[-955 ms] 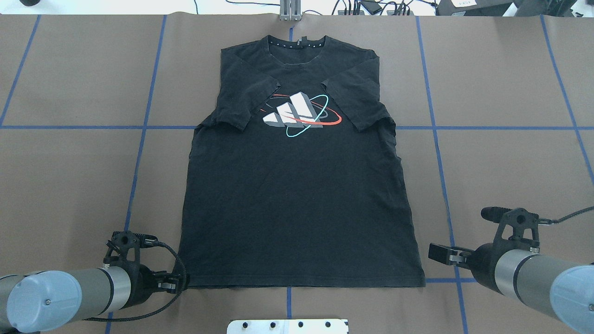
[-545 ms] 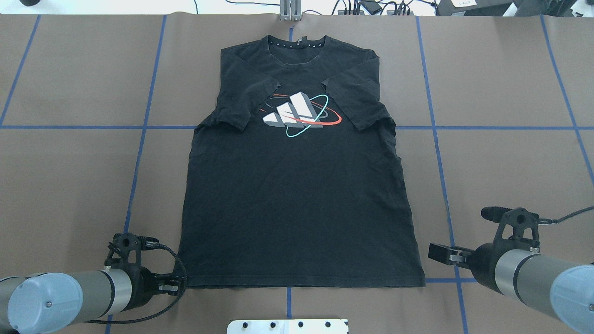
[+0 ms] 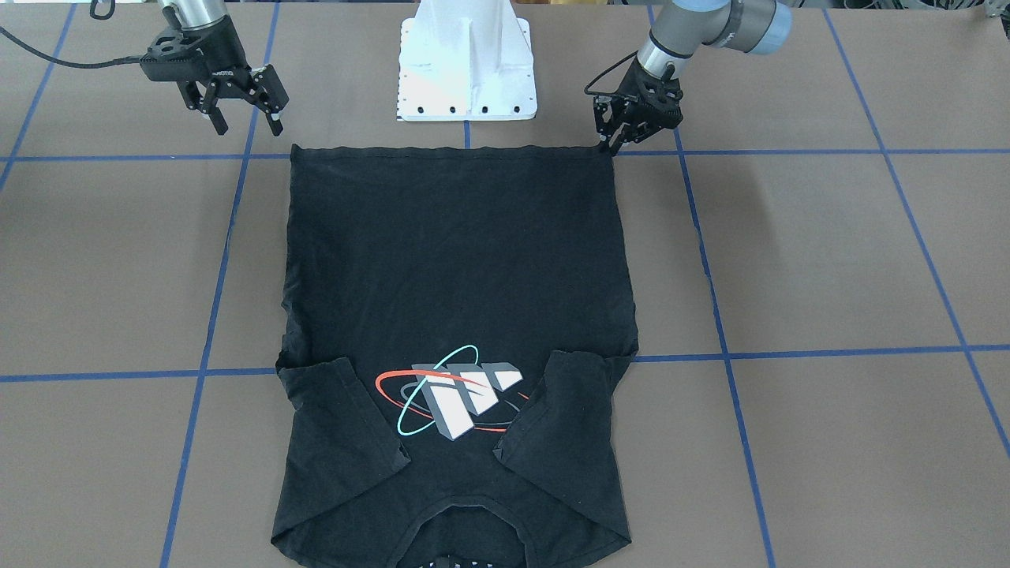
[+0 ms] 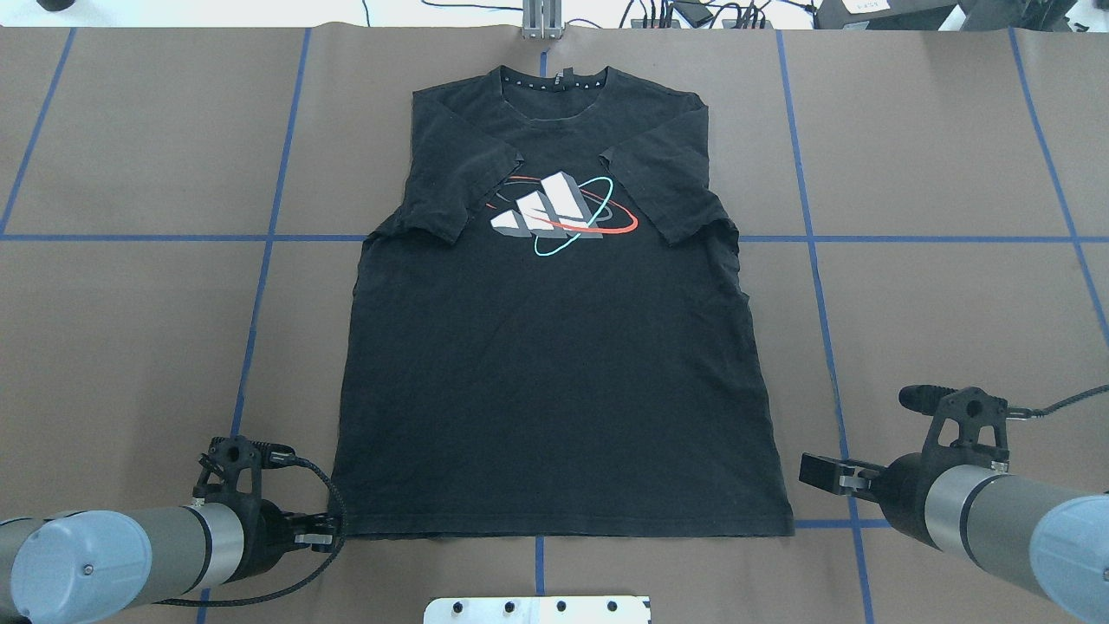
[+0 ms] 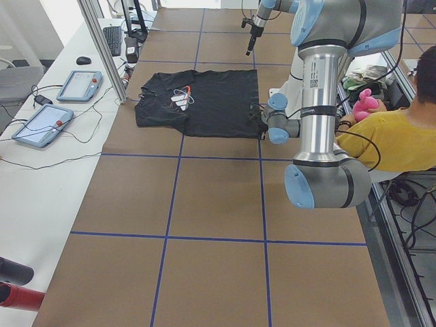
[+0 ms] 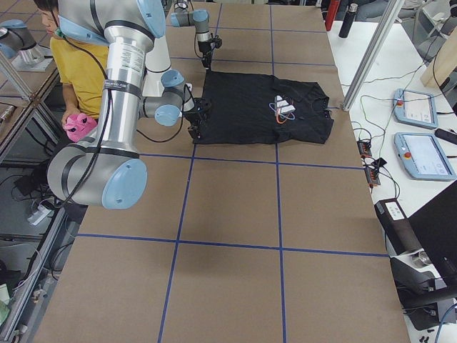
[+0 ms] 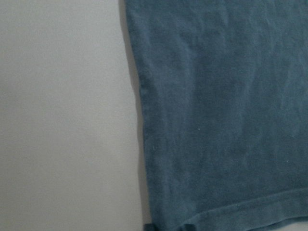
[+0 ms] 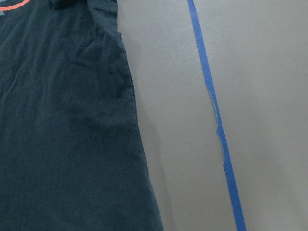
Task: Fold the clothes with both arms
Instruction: 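Grasp the hem corners nearest the robot with both grippers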
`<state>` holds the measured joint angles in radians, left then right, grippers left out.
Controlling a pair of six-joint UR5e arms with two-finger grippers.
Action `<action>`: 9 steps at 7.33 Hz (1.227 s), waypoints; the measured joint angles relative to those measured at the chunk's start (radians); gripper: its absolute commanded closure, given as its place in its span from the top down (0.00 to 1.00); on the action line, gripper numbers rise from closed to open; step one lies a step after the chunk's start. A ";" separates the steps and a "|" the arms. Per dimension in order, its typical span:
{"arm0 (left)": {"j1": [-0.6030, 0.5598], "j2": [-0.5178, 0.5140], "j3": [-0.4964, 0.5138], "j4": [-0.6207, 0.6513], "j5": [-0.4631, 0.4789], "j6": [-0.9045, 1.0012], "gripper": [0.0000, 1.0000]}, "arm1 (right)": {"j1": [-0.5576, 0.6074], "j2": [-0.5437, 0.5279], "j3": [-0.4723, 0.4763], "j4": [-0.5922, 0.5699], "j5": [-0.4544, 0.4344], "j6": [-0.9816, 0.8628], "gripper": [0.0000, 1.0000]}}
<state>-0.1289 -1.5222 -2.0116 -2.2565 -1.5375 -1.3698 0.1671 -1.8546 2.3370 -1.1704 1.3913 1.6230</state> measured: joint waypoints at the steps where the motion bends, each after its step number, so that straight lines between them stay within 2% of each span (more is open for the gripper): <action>1: 0.000 0.000 -0.002 -0.001 0.000 -0.008 0.00 | 0.000 0.000 0.000 0.000 0.000 0.000 1.00; 5: 0.000 -0.007 -0.008 -0.002 0.002 -0.032 0.00 | -0.016 -0.001 -0.003 0.001 -0.009 0.017 1.00; 7: 0.000 -0.008 -0.013 -0.003 0.014 -0.033 0.00 | -0.060 -0.002 -0.008 0.016 -0.049 0.061 0.98; 9: 0.000 -0.010 -0.015 -0.004 0.026 -0.033 0.00 | -0.140 0.003 -0.044 0.047 -0.137 0.146 0.95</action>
<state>-0.1288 -1.5325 -2.0261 -2.2609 -1.5115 -1.4026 0.0274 -1.8512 2.2928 -1.1230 1.2544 1.7694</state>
